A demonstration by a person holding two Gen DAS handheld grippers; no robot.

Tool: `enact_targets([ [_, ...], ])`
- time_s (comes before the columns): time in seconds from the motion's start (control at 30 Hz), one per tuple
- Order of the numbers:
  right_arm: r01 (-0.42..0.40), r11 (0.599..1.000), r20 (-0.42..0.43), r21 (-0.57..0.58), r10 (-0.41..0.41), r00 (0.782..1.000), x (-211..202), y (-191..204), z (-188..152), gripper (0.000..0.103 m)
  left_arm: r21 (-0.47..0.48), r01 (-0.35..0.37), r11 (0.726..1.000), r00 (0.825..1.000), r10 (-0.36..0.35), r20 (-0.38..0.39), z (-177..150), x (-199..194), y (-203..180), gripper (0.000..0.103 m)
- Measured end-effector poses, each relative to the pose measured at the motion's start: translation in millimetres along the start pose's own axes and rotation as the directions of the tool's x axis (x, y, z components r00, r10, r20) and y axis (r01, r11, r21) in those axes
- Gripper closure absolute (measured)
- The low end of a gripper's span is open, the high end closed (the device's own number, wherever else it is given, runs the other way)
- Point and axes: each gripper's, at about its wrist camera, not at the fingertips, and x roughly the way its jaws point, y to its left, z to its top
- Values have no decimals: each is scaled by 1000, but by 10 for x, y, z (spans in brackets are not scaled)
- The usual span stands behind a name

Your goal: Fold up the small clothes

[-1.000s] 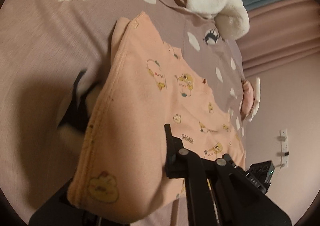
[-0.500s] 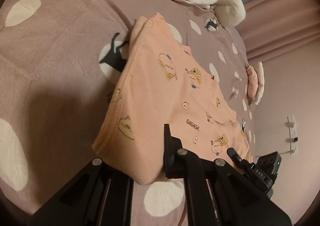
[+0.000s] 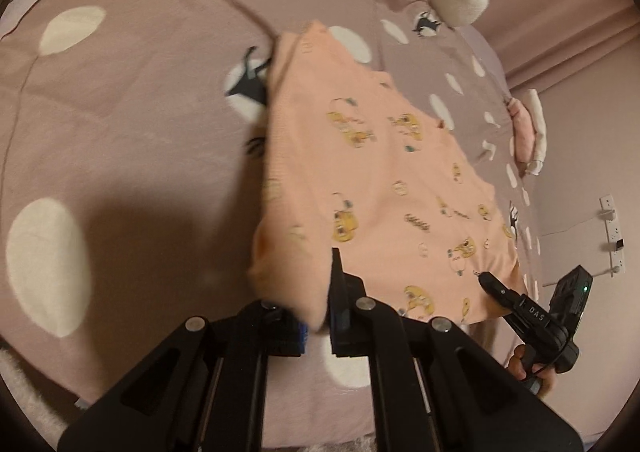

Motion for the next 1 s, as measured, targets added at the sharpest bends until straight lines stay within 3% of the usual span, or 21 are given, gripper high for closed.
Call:
enact_targets([
  [0.23, 20, 999, -4, 36, -20, 1000, -100, -239, -130, 96, 91, -98, 991, 995, 99, 3, -112, -71, 33, 94],
  [0.47, 15, 998, -14, 69, -14, 1000, -137, -343, -218, 97, 32, -103, 994, 993, 105, -55, -103, 54, 232, 92],
  [0.6, 4, 994, -8, 110, -4, 1000, -116, -387, -241, 97, 61, -118, 991, 992, 120, -27, -146, 57, 205, 91],
  [0.77, 72, 996, 18, 52, -73, 997, -101, -284, -261, 98, 140, -187, 972, 982, 187, 10, -187, 100, 95, 90],
  [0.87, 88, 995, 30, 43, -89, 996, -96, -270, -254, 98, 113, -184, 976, 983, 186, -4, -154, 115, 147, 89],
  [1.0, 43, 996, 41, 78, -47, 998, -104, -352, -257, 98, 71, -150, 986, 988, 152, -22, -124, 103, 210, 89],
])
